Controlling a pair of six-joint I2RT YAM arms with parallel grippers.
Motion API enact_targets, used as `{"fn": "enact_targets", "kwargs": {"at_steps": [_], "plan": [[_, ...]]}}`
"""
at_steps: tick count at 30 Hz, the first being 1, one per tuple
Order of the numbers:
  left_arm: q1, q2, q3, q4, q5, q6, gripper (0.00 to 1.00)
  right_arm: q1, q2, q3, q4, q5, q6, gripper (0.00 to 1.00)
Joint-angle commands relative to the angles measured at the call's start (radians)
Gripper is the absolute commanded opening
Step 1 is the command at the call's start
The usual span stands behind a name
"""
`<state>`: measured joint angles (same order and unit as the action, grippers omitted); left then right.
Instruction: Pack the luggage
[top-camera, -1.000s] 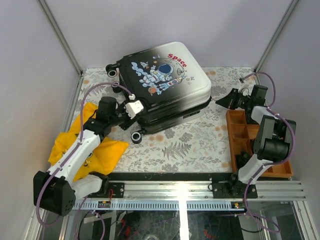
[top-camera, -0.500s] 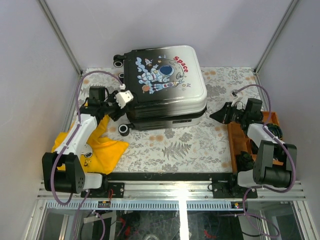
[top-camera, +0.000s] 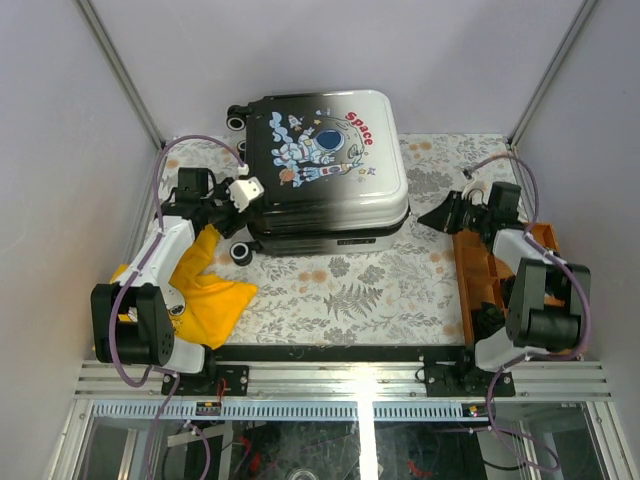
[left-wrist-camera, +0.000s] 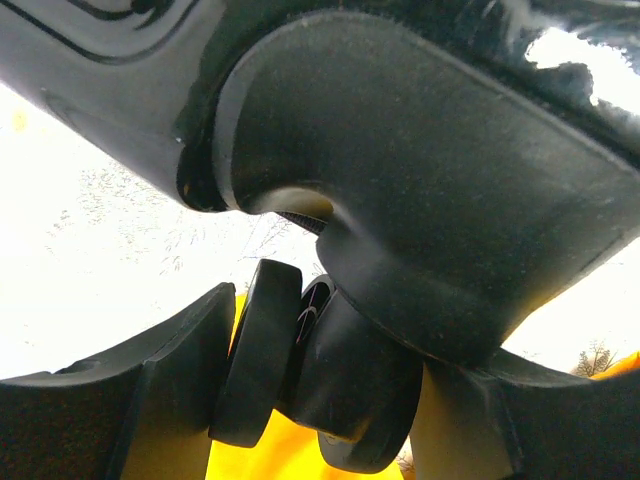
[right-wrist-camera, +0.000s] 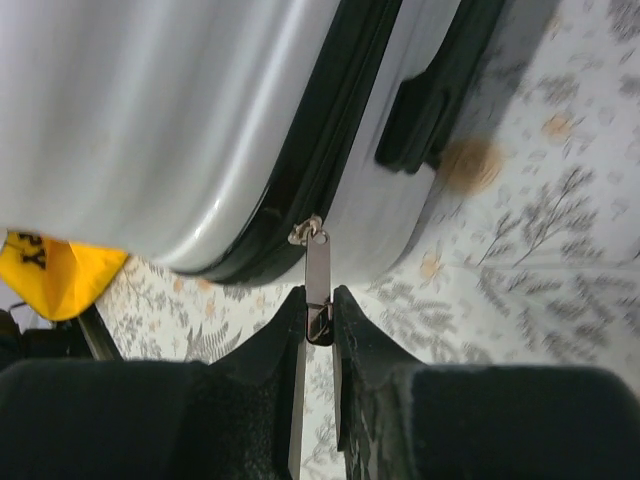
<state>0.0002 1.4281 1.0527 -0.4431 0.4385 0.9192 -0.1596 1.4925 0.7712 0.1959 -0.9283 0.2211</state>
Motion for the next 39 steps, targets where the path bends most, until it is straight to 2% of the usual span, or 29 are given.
{"fn": "enact_targets", "kwargs": {"at_steps": [1,10,15,20,30,36,37,38,39], "plan": [[0.119,0.06,0.004,0.082,-0.307,-0.125,0.0,-0.096,0.127,0.21,0.073,0.093,0.026,0.0],[0.146,0.096,0.019,0.079,-0.306,-0.094,0.0,-0.074,0.336,0.393,0.15,0.071,0.074,0.0],[0.151,0.092,0.007,0.072,-0.26,-0.074,0.0,-0.01,0.366,0.395,0.19,0.07,0.086,0.0],[0.153,0.112,0.022,0.063,-0.273,-0.093,0.0,0.007,0.412,0.423,0.236,0.09,0.113,0.0],[0.158,0.141,0.039,0.082,-0.264,-0.104,0.0,0.056,0.57,0.607,0.292,0.145,0.149,0.0],[0.159,0.12,0.045,0.064,-0.202,-0.116,0.0,0.089,0.663,0.713,0.321,0.169,0.176,0.0],[0.16,0.11,0.049,0.055,-0.171,-0.123,0.01,0.097,0.673,0.73,0.321,0.167,0.181,0.0],[0.16,0.098,0.057,0.039,-0.133,-0.127,0.07,0.107,0.682,0.741,0.323,0.16,0.184,0.0],[0.16,0.084,0.071,0.011,-0.088,-0.133,0.2,0.119,0.686,0.748,0.326,0.152,0.188,0.0]]}}
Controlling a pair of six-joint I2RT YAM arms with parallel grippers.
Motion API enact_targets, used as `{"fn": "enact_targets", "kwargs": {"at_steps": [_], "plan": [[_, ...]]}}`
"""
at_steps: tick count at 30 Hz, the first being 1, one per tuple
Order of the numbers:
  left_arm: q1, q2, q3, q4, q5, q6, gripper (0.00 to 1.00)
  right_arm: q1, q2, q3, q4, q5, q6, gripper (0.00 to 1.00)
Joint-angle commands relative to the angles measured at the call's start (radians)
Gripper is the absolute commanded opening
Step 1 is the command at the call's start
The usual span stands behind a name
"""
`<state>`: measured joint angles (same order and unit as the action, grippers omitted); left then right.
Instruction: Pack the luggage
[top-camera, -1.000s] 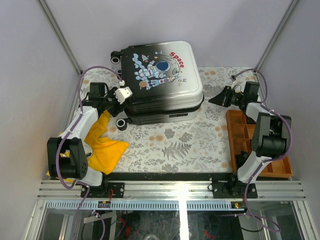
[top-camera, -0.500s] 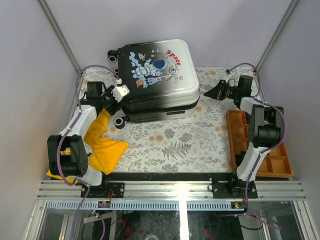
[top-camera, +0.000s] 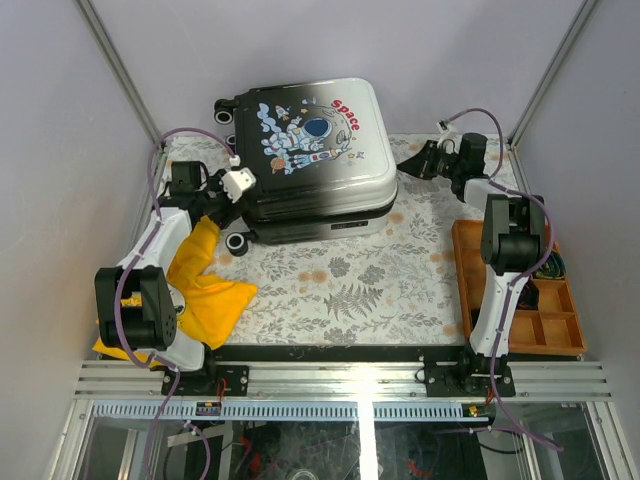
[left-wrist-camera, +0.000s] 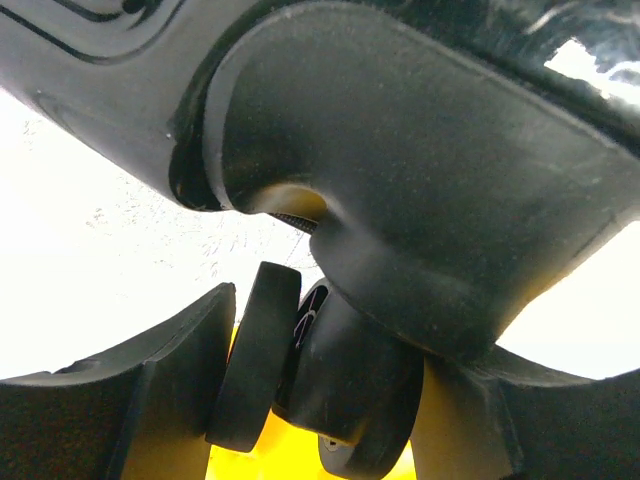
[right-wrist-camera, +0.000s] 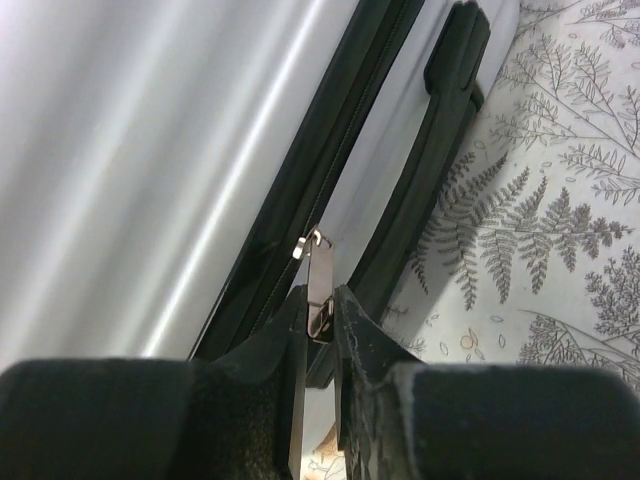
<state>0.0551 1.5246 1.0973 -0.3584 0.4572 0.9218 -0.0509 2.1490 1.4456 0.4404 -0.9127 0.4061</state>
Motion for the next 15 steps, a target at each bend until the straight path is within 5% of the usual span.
{"fn": "enact_targets", "kwargs": {"at_steps": [1,3,5,11,15], "plan": [[0.105,-0.026,0.042,-0.105,-0.066,-0.14,0.35,0.021,0.031,0.077,0.084,0.127,0.003,0.0],[0.105,-0.057,0.065,-0.145,-0.014,-0.176,0.62,0.038,0.033,0.076,0.089,0.111,0.001,0.0],[0.11,-0.085,0.08,-0.141,-0.022,-0.273,0.78,0.048,0.033,0.072,0.095,0.1,-0.003,0.0],[0.212,-0.152,0.165,-0.189,0.12,-0.532,0.89,0.069,0.036,0.062,0.108,0.076,-0.002,0.0],[0.212,-0.136,0.195,-0.036,0.152,-0.774,1.0,0.089,0.008,0.034,0.112,0.063,-0.013,0.0]]}}
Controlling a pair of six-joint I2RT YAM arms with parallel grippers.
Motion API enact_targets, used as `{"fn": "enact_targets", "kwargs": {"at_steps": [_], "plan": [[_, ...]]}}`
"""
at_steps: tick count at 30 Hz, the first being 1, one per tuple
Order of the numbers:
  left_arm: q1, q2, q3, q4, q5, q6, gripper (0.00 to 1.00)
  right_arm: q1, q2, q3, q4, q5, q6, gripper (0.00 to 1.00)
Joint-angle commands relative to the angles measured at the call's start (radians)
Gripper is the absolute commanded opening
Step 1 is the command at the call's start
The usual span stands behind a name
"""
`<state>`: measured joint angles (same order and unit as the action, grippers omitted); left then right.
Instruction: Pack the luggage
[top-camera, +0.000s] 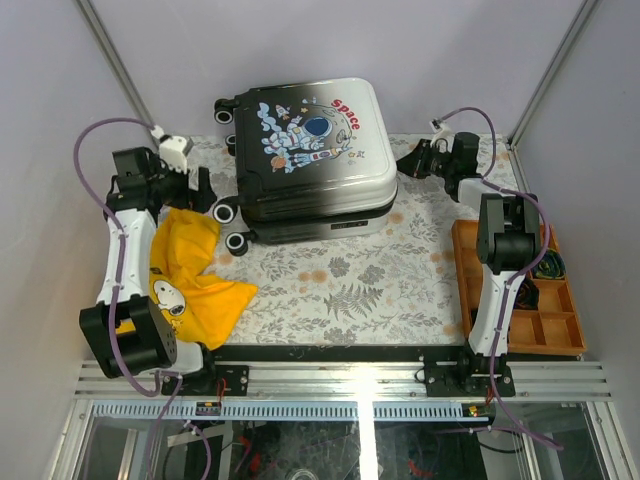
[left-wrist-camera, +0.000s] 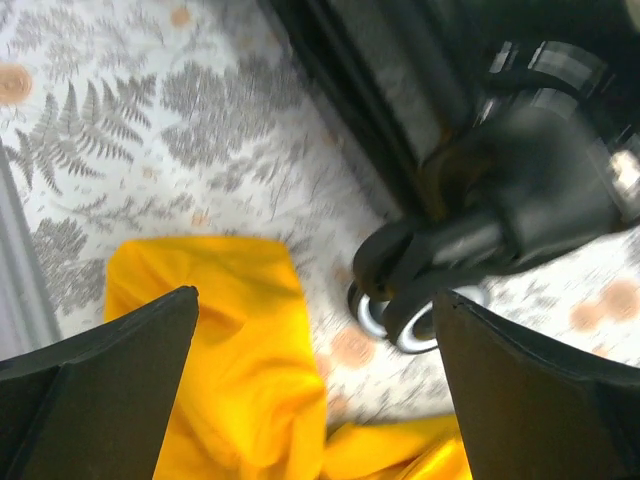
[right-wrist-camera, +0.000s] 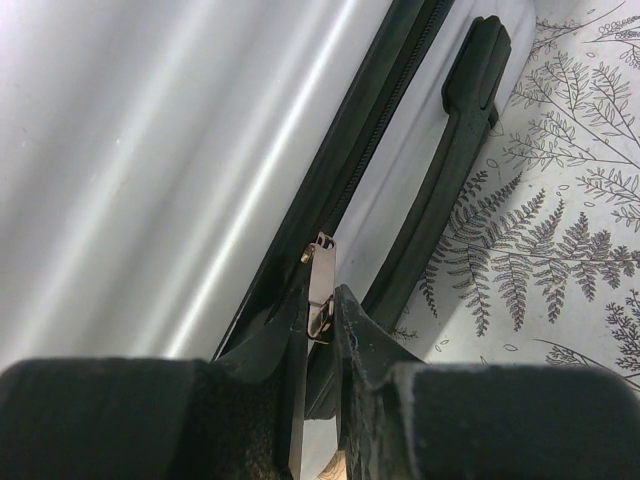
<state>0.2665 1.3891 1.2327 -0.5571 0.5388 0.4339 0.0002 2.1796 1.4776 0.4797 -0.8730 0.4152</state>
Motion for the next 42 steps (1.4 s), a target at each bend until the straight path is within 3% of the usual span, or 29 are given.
{"fn": "enact_targets", "kwargs": {"at_steps": [1,5,7,13,20,26,31,36,42], "plan": [[0.002,0.035,0.08,0.213,0.077,-0.367,1.0,0.045,-0.027,-0.007,0.072,0.021,-0.033,0.0],[-0.006,0.248,0.247,0.316,0.098,-0.643,1.0,0.07,-0.055,-0.042,0.066,0.019,-0.086,0.0],[-0.04,0.309,0.279,0.376,0.078,-0.657,1.0,0.079,-0.063,-0.064,0.073,0.021,-0.093,0.0],[-0.101,0.465,0.392,0.333,0.084,-0.653,1.0,0.109,-0.122,-0.152,0.072,0.016,-0.124,0.0],[-0.155,0.611,0.467,0.241,0.268,-0.608,0.96,0.172,-0.215,-0.295,0.08,-0.005,-0.124,0.0],[-0.234,0.551,0.367,0.184,0.368,-0.426,0.92,0.229,-0.336,-0.446,0.125,-0.01,-0.131,0.0],[-0.266,0.554,0.373,0.075,0.426,-0.298,0.83,0.291,-0.473,-0.626,0.117,-0.01,-0.141,0.0],[-0.309,0.58,0.372,0.065,0.411,-0.227,0.81,0.356,-0.635,-0.785,0.089,0.005,-0.176,0.0],[-0.37,0.702,0.587,-0.007,0.338,-0.13,0.87,0.423,-0.731,-0.865,0.078,0.037,-0.211,0.0]]}}
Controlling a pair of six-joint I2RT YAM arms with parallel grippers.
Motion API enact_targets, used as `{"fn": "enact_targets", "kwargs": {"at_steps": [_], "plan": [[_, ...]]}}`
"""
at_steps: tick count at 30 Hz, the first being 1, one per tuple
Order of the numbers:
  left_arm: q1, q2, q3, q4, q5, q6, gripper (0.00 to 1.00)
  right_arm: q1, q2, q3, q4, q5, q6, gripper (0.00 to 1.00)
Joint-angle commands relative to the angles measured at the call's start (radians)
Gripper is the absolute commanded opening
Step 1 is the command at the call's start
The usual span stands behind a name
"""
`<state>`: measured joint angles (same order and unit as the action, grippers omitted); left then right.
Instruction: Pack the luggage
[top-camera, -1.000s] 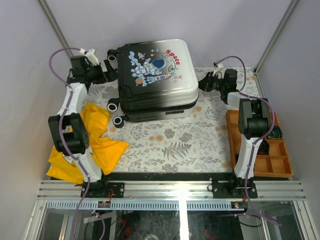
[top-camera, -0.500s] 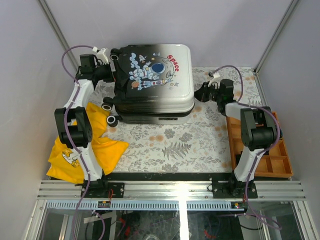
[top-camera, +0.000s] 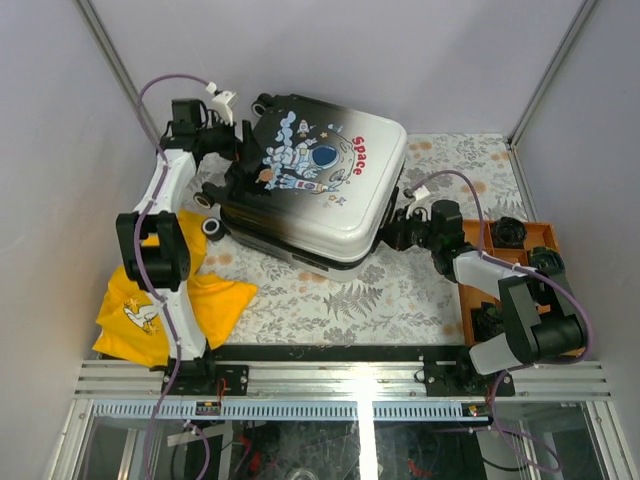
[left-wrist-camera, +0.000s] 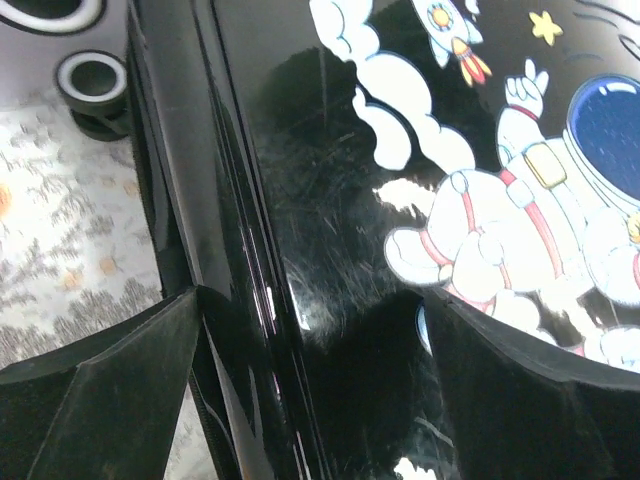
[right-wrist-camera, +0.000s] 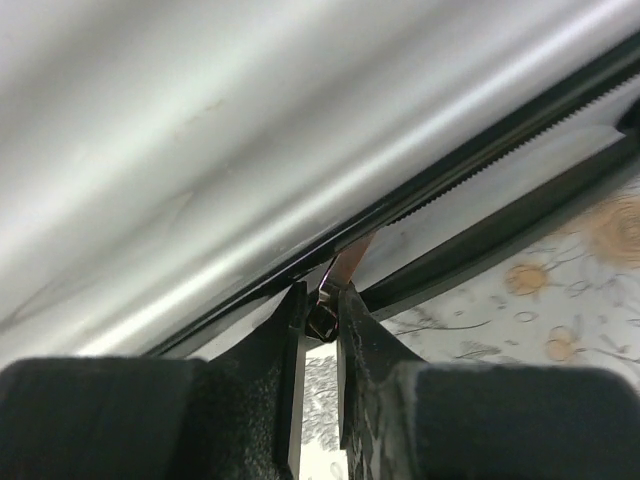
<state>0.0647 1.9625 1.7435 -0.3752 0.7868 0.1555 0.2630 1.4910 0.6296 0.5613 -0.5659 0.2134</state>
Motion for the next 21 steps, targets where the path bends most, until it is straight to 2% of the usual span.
{"fn": "enact_targets", "kwargs": {"at_steps": [1,4,6,9,11,14,16,19,21], "plan": [[-0.164,0.142,0.122,-0.19,0.061,0.139,0.89,0.16,-0.052,-0.023,-0.009,-0.266,-0.007,0.0],[-0.142,0.125,0.269,-0.192,-0.035,0.138,0.96,0.161,-0.093,-0.046,-0.022,-0.228,-0.012,0.0],[-0.132,0.061,0.288,-0.157,-0.14,0.13,1.0,0.162,-0.141,-0.057,-0.055,-0.185,-0.018,0.0],[-0.164,-0.084,0.206,-0.154,-0.268,0.237,1.0,0.16,-0.204,-0.091,-0.07,-0.135,-0.005,0.0],[-0.216,-0.216,0.072,-0.155,-0.316,0.281,1.0,0.157,-0.224,-0.111,-0.072,-0.126,0.006,0.0],[-0.367,-0.45,-0.18,-0.127,-0.387,0.299,1.0,0.142,-0.24,-0.136,-0.07,-0.102,0.027,0.0],[-0.537,-0.574,-0.341,-0.076,-0.438,0.274,1.0,0.117,-0.246,-0.143,-0.06,-0.096,0.056,0.0],[-0.747,-0.695,-0.535,0.033,-0.59,0.286,1.0,0.093,-0.248,-0.13,-0.064,-0.103,0.069,0.0],[-0.867,-0.719,-0.614,0.099,-0.71,0.302,1.0,0.089,-0.243,-0.125,-0.066,-0.11,0.06,0.0]]}}
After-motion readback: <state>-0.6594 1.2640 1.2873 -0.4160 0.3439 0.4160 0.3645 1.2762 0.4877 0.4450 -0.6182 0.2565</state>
